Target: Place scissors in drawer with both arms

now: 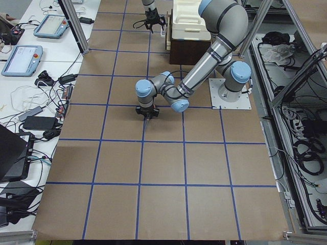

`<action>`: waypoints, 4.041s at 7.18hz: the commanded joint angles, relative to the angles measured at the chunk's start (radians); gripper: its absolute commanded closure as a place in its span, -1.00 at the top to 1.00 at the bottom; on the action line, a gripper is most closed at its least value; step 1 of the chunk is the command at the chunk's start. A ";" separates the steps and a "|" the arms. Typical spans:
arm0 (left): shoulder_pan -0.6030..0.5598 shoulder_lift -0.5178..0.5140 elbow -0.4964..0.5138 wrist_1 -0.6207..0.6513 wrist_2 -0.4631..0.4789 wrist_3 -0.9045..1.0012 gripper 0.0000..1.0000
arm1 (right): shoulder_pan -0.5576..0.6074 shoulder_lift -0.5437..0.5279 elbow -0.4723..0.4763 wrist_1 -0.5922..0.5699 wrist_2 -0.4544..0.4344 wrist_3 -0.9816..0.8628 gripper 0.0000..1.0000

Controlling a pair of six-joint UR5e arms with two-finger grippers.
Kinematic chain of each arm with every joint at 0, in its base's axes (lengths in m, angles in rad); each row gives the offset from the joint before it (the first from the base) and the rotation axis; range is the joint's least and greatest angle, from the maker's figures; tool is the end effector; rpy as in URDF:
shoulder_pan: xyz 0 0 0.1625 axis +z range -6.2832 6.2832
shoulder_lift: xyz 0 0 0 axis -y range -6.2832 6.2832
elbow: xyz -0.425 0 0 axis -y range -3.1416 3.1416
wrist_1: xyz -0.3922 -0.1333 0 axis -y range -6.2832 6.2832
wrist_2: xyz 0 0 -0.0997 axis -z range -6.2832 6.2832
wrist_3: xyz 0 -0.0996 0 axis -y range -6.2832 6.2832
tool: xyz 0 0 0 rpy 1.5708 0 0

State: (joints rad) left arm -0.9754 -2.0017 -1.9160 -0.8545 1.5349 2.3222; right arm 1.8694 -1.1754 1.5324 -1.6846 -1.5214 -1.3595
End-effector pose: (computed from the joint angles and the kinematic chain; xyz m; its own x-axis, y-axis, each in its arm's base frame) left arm 0.1957 -0.5329 0.1686 0.1549 0.9877 0.0192 0.9859 -0.1533 -0.0670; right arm 0.3098 -0.5366 0.2971 0.0782 -0.9662 -0.2455 -0.9967 -0.0816 0.0036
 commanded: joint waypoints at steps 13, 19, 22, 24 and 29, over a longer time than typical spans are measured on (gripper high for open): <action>-0.026 0.050 0.195 -0.193 -0.029 0.036 -1.00 | -0.058 0.232 -0.345 -0.009 0.034 -0.018 1.00; -0.103 0.121 0.254 -0.302 -0.030 -0.024 -1.00 | -0.069 0.269 -0.420 -0.050 0.026 -0.009 1.00; -0.208 0.181 0.308 -0.420 -0.029 -0.227 -1.00 | -0.110 0.107 -0.393 -0.024 0.009 0.025 1.00; -0.294 0.210 0.308 -0.445 -0.027 -0.372 -1.00 | -0.177 -0.103 -0.220 0.014 0.015 0.091 1.00; -0.588 0.257 0.302 -0.489 -0.090 -0.832 -1.00 | -0.237 -0.421 -0.031 0.204 0.020 0.661 1.00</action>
State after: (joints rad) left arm -1.4718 -1.7491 -1.6104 -1.3416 1.4478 1.5951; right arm 1.6346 -1.5632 1.4929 -1.5161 -1.5025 -0.8939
